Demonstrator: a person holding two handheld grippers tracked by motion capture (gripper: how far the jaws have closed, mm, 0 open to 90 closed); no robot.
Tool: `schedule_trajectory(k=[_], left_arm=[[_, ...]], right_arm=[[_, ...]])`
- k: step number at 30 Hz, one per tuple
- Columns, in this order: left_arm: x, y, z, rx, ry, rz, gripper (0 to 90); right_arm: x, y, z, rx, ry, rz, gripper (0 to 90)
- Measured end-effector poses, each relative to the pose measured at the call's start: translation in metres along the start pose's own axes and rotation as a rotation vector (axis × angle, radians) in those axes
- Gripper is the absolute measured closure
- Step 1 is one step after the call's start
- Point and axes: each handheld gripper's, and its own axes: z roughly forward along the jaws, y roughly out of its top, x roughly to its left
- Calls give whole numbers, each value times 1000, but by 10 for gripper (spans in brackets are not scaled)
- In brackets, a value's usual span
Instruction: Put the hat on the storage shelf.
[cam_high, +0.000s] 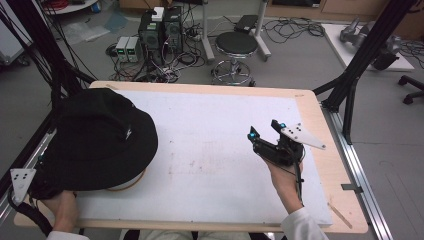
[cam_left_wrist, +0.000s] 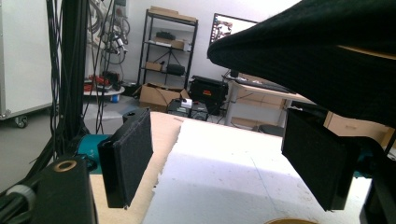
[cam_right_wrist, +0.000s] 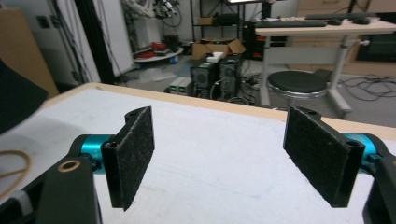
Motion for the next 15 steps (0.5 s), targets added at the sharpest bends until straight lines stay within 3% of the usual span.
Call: schedule_trajectory(k=[7,15], left_arm=[[0,0,0,0,2,-1,250],[0,0,0,2,2,0,250]], right_arm=[[-10,-13,-5,8,-52,-10,232],[-25,-31,-12,18,-106,24,232]])
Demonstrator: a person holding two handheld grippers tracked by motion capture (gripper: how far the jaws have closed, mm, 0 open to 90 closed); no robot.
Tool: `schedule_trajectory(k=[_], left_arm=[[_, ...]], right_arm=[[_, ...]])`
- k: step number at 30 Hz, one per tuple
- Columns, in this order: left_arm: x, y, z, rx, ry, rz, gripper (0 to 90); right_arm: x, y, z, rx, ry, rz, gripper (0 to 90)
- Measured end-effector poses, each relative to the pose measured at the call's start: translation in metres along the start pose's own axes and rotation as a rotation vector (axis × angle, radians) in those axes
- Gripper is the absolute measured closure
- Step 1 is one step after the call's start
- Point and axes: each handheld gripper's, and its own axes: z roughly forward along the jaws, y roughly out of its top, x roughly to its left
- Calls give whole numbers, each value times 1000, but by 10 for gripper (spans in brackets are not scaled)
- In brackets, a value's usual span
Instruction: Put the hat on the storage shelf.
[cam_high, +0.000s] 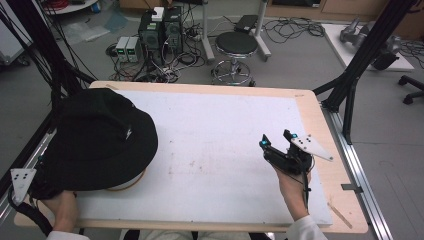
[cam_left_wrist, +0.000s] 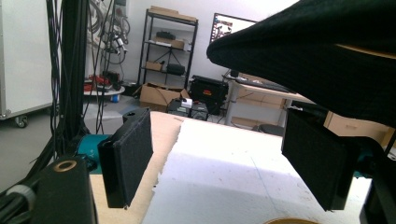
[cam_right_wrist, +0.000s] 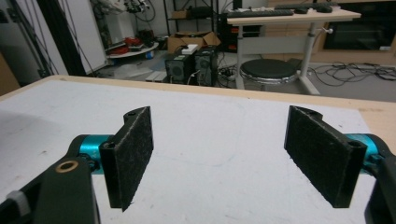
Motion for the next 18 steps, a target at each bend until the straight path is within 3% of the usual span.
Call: schedule_trajectory(k=[8,18], left_arm=[[0,0,0,2,-4,-1,250],[-1,0,0,5,-5,1,250]], right_arm=[[-11,-18,1,-24,-67,-20,191],[-18,-34,7,-6,-91,-21,179]])
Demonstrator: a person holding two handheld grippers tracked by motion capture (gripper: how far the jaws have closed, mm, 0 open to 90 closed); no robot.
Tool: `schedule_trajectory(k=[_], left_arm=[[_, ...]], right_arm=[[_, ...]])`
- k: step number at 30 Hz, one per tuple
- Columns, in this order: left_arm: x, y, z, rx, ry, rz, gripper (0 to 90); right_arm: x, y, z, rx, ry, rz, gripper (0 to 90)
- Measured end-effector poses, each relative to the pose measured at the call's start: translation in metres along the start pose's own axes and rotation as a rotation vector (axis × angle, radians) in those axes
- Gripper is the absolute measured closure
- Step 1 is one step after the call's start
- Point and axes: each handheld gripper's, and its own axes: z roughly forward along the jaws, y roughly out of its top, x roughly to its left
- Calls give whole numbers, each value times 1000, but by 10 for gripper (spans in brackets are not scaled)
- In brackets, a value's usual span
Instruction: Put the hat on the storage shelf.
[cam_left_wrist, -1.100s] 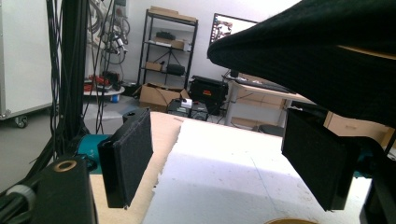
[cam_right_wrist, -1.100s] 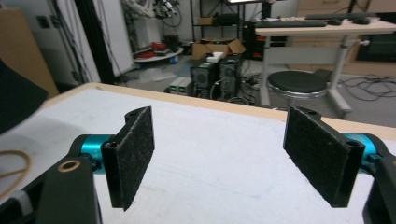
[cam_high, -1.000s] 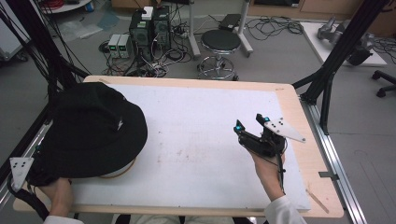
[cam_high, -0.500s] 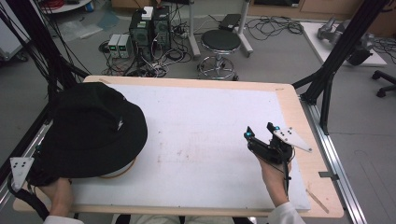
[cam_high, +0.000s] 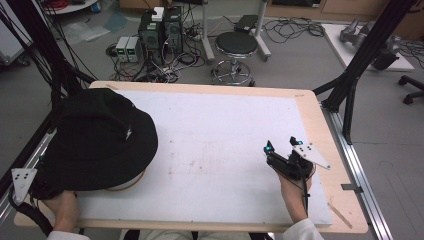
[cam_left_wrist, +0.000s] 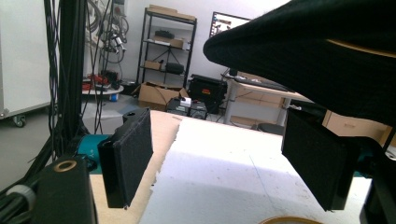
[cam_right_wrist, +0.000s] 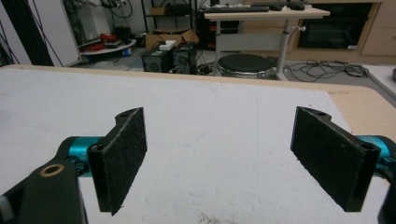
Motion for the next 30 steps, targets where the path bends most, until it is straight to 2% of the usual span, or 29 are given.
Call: schedule_trajectory(k=[2,3,5,12,15,18,23,30], left_arm=[[0,0,0,0,0,1,250],[0,0,0,1,0,-1,250],[0,0,0,0,0,-2,250],[0,0,0,3,-1,-1,250],[0,0,1,1,-3,-1,250],[0,0,1,1,-4,-4,250],[0,-1,2,5,-7,-22,250],[-1,-2,3,9,-9,-21,250]], right_arm=[[0,-3,1,6,-4,5,178],[-1,-7,4,46,-20,-6,158],[0,-8,6,69,-32,-10,154],[4,-11,6,45,-30,-29,154],[1,-17,6,60,-36,-3,154],[-2,-17,5,49,-44,16,154],[-3,-19,5,53,-46,22,154],[-2,-21,7,60,-48,17,154]])
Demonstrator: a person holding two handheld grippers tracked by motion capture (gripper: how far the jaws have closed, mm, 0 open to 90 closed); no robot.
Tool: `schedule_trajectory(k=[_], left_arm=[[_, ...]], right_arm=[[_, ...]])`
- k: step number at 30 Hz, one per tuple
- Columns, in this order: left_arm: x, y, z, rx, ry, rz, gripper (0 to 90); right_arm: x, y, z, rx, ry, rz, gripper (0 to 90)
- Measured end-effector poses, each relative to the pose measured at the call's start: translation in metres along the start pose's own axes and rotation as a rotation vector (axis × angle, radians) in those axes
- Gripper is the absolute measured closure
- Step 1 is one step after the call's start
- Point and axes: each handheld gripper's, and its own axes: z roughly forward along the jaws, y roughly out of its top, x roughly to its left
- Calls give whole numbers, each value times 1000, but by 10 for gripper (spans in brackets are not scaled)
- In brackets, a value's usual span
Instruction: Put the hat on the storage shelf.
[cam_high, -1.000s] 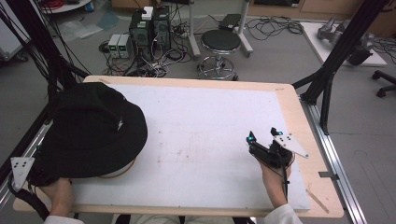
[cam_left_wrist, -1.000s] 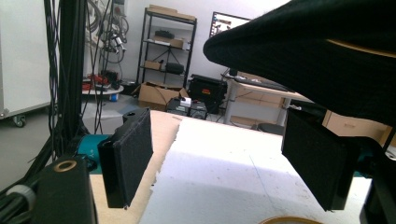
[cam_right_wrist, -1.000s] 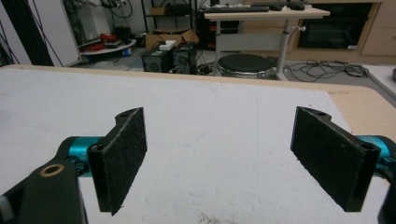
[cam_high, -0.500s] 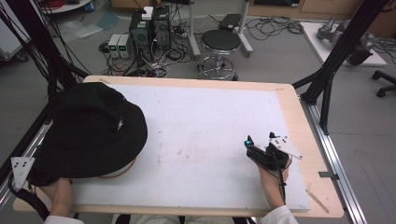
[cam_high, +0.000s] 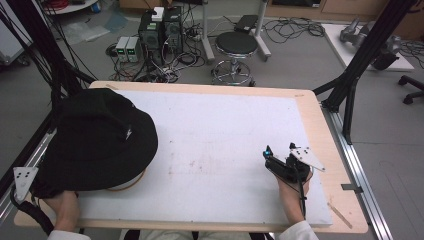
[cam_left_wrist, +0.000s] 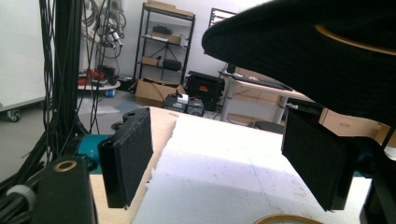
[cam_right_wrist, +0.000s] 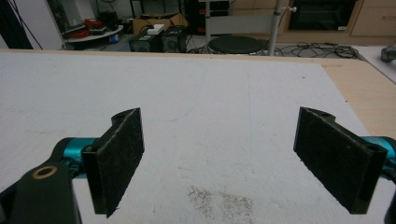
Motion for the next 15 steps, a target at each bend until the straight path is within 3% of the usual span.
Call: schedule_trajectory(k=[15], left_arm=[[1,1,-1,-5,3,3,250]], right_arm=[[1,-1,1,11,3,6,154]])
